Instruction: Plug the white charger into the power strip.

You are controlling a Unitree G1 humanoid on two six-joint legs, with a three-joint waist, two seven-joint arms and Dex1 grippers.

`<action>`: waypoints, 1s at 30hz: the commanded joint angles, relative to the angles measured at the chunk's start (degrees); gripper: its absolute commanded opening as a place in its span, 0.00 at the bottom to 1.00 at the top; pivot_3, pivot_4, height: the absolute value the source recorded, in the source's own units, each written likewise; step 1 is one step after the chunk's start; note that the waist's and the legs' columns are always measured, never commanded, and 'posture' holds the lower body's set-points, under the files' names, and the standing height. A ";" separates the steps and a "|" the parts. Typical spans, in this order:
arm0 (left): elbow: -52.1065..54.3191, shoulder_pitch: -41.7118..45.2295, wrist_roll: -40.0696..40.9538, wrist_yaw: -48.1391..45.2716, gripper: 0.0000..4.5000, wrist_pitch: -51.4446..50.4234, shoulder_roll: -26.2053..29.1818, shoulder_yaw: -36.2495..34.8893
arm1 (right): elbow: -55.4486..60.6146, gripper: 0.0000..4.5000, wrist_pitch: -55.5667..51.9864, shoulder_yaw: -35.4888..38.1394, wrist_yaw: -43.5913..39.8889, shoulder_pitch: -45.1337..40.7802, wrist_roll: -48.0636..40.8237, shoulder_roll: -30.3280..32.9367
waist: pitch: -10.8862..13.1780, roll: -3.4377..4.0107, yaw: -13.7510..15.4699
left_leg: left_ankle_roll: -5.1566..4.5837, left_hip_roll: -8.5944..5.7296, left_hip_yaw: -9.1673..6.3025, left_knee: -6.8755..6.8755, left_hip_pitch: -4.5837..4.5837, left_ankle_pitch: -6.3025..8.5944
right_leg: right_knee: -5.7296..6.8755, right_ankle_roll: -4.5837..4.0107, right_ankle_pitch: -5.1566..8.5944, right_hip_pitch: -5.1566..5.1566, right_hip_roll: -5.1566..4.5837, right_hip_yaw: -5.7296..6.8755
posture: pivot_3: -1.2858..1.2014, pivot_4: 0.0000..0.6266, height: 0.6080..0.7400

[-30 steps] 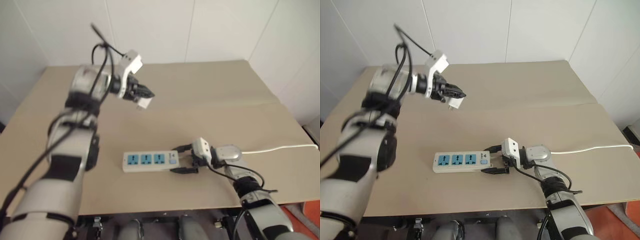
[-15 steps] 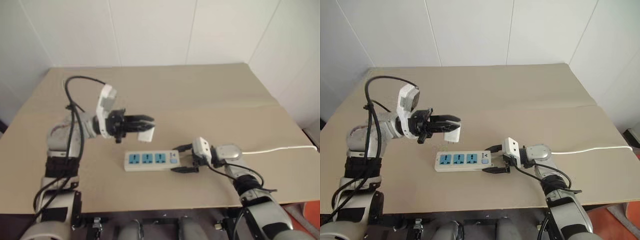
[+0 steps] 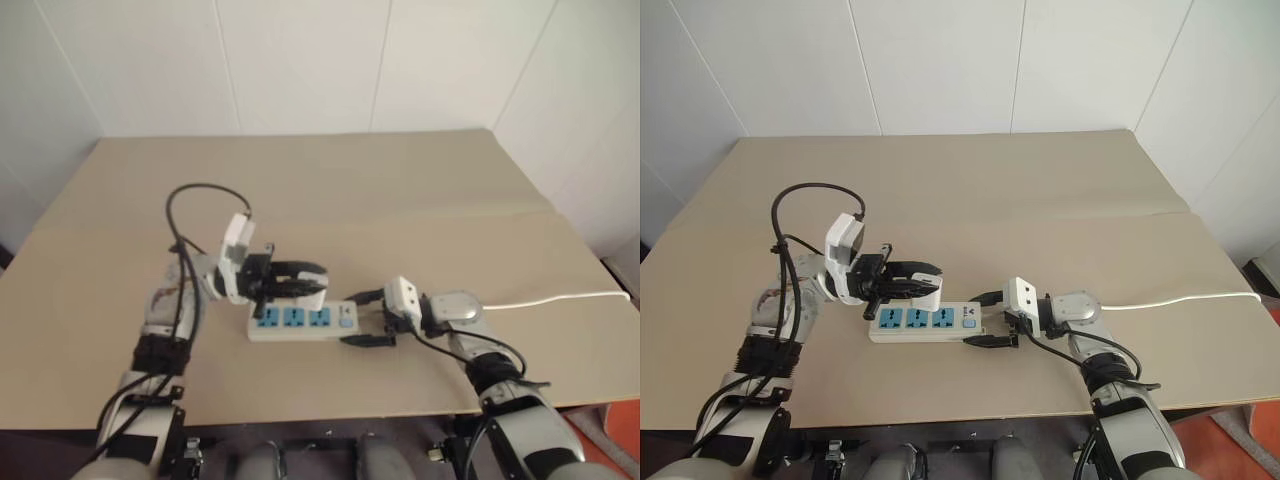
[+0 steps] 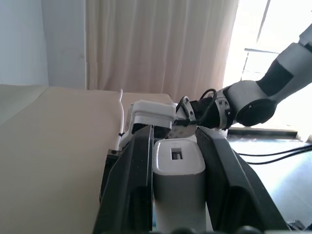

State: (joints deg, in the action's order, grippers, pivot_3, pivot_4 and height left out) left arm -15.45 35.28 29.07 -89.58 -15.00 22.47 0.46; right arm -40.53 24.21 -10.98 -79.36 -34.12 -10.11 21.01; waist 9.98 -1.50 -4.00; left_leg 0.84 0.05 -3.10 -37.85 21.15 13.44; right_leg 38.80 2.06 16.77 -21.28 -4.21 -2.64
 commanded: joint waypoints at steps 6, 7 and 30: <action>-10.94 3.18 -0.29 -2.92 0.23 6.15 -1.80 1.69 | 0.81 0.76 -0.46 -2.60 0.95 2.27 3.30 -0.11 | 0.00 -0.01 0.00 | -0.02 0.00 -0.01 0.01 -0.01 0.01 | -0.03 0.00 0.00 0.02 0.02 0.02 | 0.52 0.24 1.00; -12.17 3.50 -0.37 -2.92 0.23 6.83 -1.91 2.08 | 0.96 0.76 -0.48 -2.64 1.00 2.35 3.31 -0.11 | 0.00 -0.01 0.00 | -0.02 0.00 -0.01 0.01 0.00 0.01 | -0.04 0.00 0.00 0.02 0.02 0.02 | 0.52 0.24 1.00; -23.59 4.70 -4.33 -2.30 0.23 17.43 -6.53 3.20 | 3.17 0.76 -1.10 -3.10 1.79 3.75 3.48 -0.32 | 0.00 -0.02 -0.04 | -0.05 0.07 0.00 0.07 0.01 0.03 | -0.16 0.00 0.00 0.02 0.12 0.03 | 0.52 0.24 1.00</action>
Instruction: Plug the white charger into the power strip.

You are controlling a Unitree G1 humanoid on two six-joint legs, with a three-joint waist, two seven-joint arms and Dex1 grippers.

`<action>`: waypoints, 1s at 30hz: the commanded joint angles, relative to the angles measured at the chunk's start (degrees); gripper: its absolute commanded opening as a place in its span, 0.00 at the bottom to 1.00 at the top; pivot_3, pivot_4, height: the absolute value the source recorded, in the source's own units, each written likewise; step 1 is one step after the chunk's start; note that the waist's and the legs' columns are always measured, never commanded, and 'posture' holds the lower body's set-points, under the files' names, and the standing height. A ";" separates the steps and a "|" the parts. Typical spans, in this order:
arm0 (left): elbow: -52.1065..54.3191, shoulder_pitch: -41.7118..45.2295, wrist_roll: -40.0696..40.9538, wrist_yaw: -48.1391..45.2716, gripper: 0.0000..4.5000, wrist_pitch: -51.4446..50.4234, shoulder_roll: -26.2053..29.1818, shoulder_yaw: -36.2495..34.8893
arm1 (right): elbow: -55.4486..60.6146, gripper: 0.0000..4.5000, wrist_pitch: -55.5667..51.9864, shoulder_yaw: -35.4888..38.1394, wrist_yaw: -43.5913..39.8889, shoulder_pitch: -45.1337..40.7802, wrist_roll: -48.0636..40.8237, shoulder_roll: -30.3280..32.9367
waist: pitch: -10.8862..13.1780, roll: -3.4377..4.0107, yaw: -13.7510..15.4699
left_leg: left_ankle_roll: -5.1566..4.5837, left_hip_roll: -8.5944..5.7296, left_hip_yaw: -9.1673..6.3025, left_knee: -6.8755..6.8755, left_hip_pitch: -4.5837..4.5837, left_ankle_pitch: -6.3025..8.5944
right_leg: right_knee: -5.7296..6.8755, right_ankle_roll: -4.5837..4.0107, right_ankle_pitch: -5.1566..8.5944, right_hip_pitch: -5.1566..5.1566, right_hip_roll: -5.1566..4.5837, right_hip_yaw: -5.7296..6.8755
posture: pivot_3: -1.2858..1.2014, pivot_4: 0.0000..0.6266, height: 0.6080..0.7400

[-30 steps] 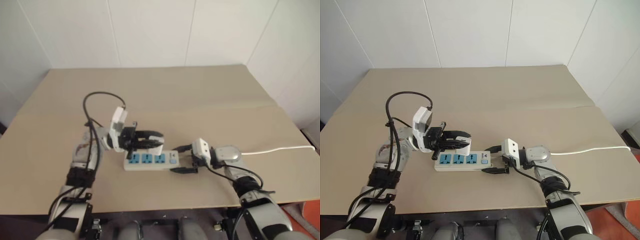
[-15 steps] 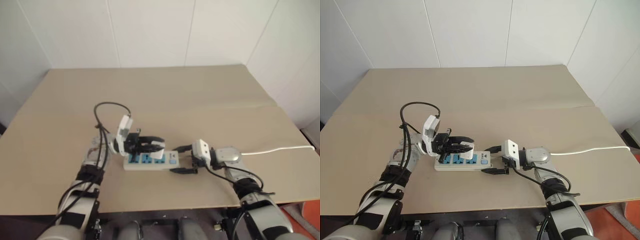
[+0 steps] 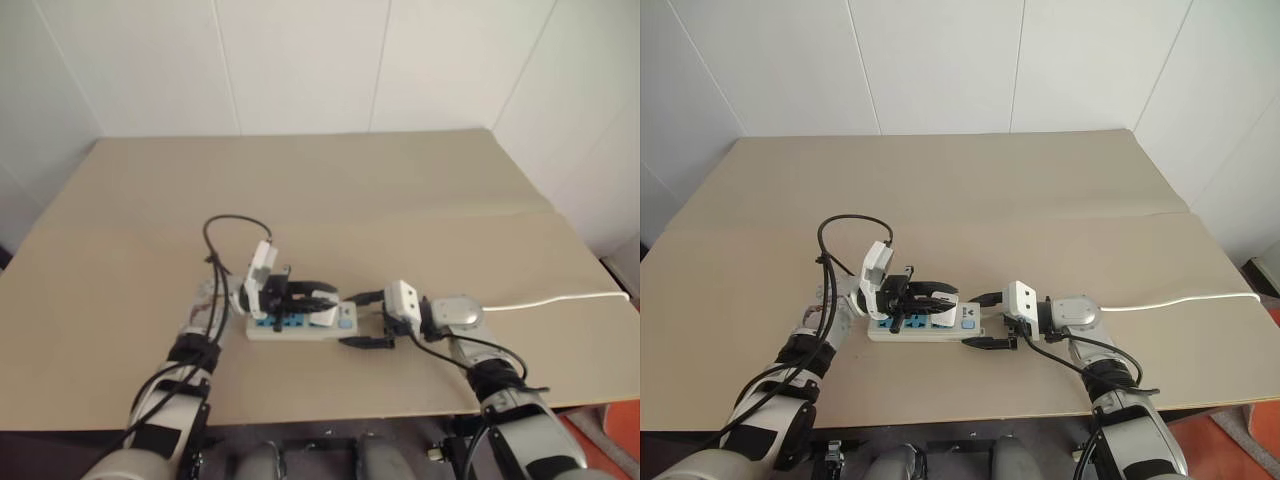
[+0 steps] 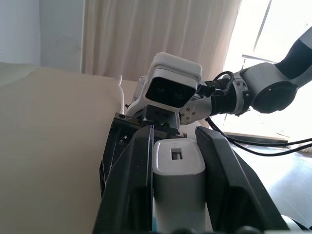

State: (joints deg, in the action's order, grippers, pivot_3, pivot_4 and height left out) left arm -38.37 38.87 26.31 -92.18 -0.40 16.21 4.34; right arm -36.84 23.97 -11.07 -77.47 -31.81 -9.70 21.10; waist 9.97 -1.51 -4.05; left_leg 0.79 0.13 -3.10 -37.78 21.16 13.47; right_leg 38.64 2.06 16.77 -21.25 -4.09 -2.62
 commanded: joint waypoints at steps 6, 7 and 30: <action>-1.74 0.22 -3.68 -0.29 0.23 7.22 0.55 1.41 | -0.32 0.76 -1.15 -2.94 -0.10 1.44 2.97 -0.26 | -0.03 -0.02 0.08 | 0.00 0.00 0.00 0.00 -0.03 0.00 | -0.03 -0.01 -0.01 0.10 0.00 0.02 | 0.52 0.24 1.00; -1.75 0.08 -3.78 -0.32 0.23 7.86 0.94 1.92 | -0.34 0.76 -1.14 -2.93 -0.12 1.44 2.97 -0.20 | -0.06 -0.03 0.09 | 0.00 0.00 0.00 0.00 -0.05 0.00 | -0.04 -0.01 -0.02 0.12 0.00 0.03 | 0.52 0.24 1.00; -0.85 -2.15 -1.36 -0.32 0.23 9.51 8.99 4.72 | -1.61 0.76 -0.48 -3.42 -0.10 0.97 2.89 -0.40 | -0.15 0.02 -0.09 | 0.04 0.81 0.14 0.18 -0.12 0.12 | -0.43 -0.29 -0.18 0.15 0.81 0.01 | 0.52 0.24 1.00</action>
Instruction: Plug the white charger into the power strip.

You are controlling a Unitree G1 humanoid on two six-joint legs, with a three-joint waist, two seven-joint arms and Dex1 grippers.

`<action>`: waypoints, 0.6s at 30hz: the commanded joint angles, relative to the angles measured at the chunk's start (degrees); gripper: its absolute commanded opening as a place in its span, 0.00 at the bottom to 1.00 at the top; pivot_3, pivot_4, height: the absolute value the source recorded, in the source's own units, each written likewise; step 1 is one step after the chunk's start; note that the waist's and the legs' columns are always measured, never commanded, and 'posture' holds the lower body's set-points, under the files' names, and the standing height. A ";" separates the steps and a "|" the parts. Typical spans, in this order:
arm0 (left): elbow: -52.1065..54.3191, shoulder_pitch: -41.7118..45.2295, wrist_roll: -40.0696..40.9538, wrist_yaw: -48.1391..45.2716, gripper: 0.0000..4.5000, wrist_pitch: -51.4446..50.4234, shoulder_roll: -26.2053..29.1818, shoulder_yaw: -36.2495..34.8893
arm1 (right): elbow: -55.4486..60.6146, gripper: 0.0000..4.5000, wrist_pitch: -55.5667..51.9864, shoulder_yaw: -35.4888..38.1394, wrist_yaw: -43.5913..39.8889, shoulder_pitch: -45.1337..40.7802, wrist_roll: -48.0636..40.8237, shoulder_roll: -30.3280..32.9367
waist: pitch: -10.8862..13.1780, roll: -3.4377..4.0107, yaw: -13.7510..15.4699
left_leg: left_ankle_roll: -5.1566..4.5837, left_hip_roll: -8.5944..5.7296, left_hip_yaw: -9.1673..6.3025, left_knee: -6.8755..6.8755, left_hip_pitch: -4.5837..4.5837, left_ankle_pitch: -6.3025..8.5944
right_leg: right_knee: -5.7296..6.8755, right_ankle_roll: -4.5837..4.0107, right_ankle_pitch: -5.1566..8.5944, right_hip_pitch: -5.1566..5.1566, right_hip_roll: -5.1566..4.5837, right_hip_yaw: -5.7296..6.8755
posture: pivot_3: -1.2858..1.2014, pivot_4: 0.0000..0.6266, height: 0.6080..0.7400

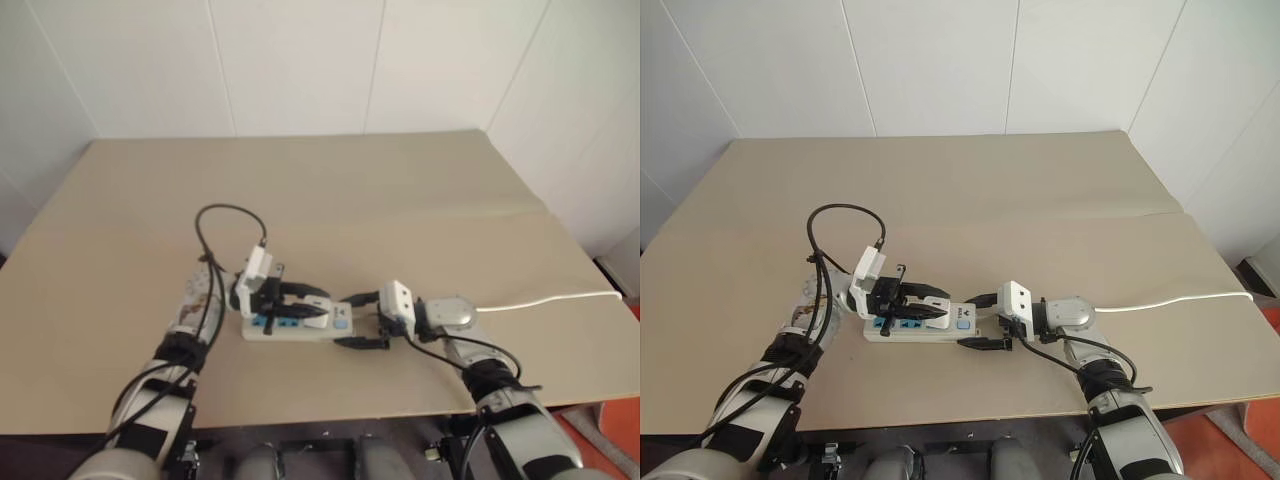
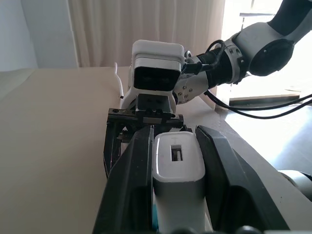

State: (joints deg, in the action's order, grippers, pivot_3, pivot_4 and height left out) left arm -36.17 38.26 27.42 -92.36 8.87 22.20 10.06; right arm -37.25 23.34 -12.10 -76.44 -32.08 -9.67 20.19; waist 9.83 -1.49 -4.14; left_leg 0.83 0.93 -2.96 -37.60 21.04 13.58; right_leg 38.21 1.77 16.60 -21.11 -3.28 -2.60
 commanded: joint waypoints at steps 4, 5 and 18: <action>-3.77 -2.10 -2.73 -0.14 0.23 0.31 3.81 -1.78 | -1.16 0.76 0.17 -2.42 -1.18 1.30 2.86 0.62 | -0.03 0.01 0.00 | 0.00 0.00 0.00 0.01 -0.01 0.00 | -0.01 0.00 0.00 0.00 0.01 0.00 | 0.52 0.24 1.00; -3.78 -2.36 -2.82 -0.14 0.23 0.44 4.08 -1.70 | -1.19 0.76 0.23 -2.44 -1.15 1.27 2.89 0.63 | -0.05 0.01 0.00 | 0.00 0.00 0.00 0.02 -0.01 0.00 | -0.01 0.00 0.00 0.00 0.01 -0.01 | 0.52 0.24 1.00; -1.63 -4.99 -4.05 -0.14 0.23 1.29 5.49 -1.04 | -2.12 0.76 0.80 -2.86 -0.85 0.66 2.84 0.51 | -0.43 0.08 0.04 | 0.00 0.00 0.05 0.55 -0.44 0.00 | -0.15 0.00 0.00 0.12 0.02 -0.18 | 0.52 0.24 1.00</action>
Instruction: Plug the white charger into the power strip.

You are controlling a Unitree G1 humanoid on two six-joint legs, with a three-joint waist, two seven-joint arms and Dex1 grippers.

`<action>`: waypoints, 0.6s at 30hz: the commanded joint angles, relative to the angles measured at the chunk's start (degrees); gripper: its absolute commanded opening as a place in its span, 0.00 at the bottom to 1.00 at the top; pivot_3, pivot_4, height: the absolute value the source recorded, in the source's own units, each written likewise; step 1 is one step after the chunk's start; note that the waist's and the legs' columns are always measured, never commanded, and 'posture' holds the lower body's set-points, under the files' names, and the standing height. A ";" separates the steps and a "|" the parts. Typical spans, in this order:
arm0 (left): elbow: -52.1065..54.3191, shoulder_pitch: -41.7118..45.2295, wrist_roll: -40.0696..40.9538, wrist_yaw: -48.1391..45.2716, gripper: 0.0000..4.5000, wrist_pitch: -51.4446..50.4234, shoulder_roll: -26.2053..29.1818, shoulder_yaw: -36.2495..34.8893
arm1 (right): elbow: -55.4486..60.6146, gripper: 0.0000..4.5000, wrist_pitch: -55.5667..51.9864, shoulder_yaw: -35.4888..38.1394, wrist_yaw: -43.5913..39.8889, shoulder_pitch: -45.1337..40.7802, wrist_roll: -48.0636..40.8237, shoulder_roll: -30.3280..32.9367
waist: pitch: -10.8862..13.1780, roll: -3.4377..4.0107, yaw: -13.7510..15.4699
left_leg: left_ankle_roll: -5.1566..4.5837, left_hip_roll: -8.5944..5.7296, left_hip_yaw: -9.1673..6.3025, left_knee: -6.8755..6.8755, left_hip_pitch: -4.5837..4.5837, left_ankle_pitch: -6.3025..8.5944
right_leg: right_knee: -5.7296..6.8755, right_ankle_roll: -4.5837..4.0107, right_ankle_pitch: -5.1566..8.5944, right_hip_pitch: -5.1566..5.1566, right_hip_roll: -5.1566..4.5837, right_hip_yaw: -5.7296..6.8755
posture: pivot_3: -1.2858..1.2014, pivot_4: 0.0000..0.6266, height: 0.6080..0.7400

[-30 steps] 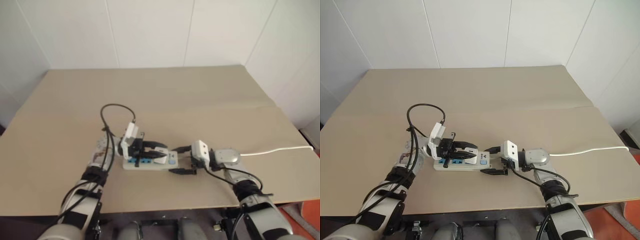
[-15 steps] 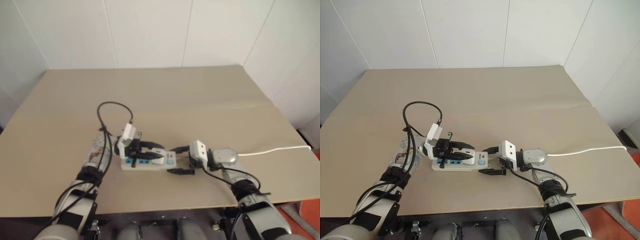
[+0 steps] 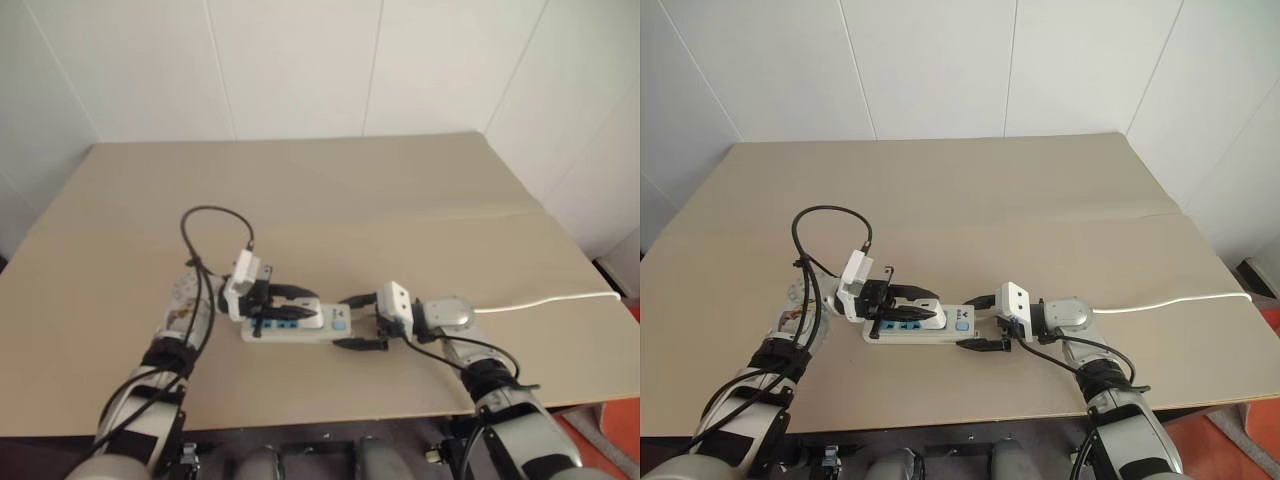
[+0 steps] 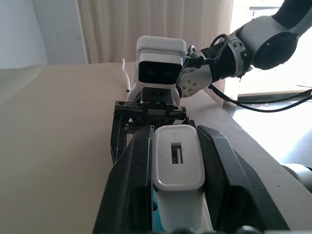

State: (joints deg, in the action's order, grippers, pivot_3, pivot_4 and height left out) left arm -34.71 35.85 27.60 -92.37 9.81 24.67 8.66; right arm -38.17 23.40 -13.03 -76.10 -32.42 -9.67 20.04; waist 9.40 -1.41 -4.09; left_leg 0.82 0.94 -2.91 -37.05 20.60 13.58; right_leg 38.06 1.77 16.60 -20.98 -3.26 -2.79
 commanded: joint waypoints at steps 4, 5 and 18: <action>-3.81 -1.69 -6.10 0.12 0.23 1.95 1.89 1.31 | -1.44 0.76 0.82 -1.96 -0.94 0.91 2.90 0.52 | -0.01 -0.01 0.01 | 0.00 0.00 0.01 0.11 -0.11 0.00 | -0.03 0.00 0.00 0.04 0.02 -0.08 | 0.52 0.24 1.00; -4.05 -1.42 -6.60 0.26 0.23 2.26 1.66 1.57 | -1.48 0.76 0.83 -1.95 -0.90 0.90 2.91 0.53 | -0.01 -0.01 0.04 | 0.00 0.00 0.01 0.11 -0.13 0.00 | -0.03 0.00 0.00 0.05 0.02 -0.09 | 0.52 0.24 1.00; -3.51 -1.75 -10.61 3.40 0.23 1.42 1.68 4.32 | -1.52 0.76 0.91 -1.92 -0.40 1.16 3.13 0.38 | -0.08 0.06 0.08 | 0.00 0.01 0.02 0.16 -0.42 0.00 | -0.20 0.04 0.04 0.51 0.02 -0.03 | 0.52 0.24 1.00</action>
State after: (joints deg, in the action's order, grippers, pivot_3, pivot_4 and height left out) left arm -34.48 36.82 24.08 -91.53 12.21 24.47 11.18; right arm -38.89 23.56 -13.07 -75.91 -32.50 -9.30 19.99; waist 9.32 -1.34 -4.01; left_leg 0.82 0.94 -2.90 -36.89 20.16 13.58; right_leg 37.86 1.82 16.64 -20.45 -3.24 -2.81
